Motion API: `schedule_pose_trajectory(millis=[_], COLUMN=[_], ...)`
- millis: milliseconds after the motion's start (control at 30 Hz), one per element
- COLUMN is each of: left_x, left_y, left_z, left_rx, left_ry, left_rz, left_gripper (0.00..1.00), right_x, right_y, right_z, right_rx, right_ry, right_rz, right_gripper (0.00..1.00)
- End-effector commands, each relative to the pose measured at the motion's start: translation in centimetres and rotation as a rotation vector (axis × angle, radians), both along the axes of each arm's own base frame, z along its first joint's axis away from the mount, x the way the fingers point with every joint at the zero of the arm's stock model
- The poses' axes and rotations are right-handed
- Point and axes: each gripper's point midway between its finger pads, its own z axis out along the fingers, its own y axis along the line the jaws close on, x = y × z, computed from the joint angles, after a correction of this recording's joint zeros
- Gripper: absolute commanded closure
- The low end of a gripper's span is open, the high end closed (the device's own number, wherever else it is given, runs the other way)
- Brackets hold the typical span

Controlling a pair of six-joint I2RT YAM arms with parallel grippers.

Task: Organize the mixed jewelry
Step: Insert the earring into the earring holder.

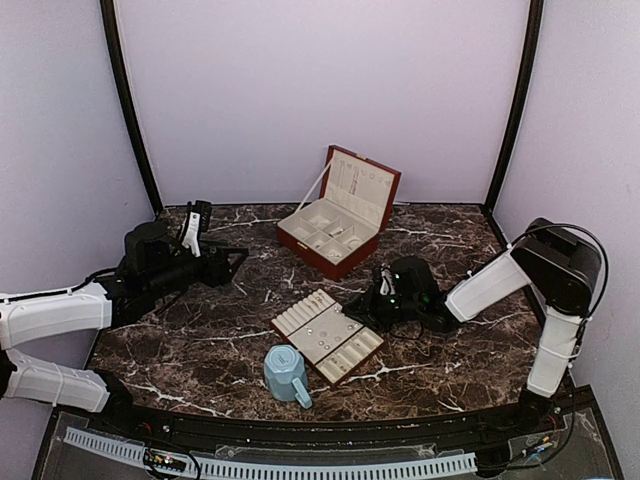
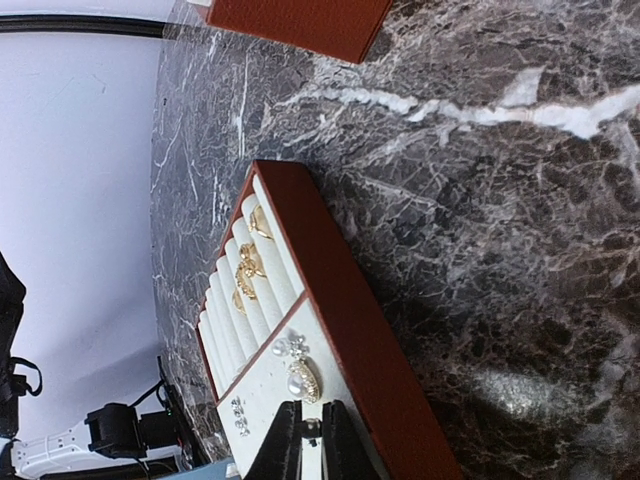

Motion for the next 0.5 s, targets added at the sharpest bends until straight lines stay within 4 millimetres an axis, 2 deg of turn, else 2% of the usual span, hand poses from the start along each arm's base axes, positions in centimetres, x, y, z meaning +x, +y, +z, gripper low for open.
schedule_pose_trajectory(millis=[0, 200, 467], left_x=[-0.3, -0.3, -0.4], left_y=[0.6, 0.6, 0.8], left_z=[-0.1, 0.1, 0.2], left_rx=[0.001, -0.002, 0.000], left_ry=[0.004, 0.002, 0.002], left_rz=[0.014, 0.013, 0.021], left_gripper=[0.33, 0.34, 0.34], right_x=[0.3, 0.2, 0.4], right_y=[-0.2, 0.0, -0.7], right_z=[1.0, 1.2, 2.0], right_rx=[-0.028, -0.045, -0.106], right_ry=[-0.039, -0.052, -0.087], right_rz=[-0.011, -0.004, -0.015], right_gripper=[0.91, 0.88, 0.85])
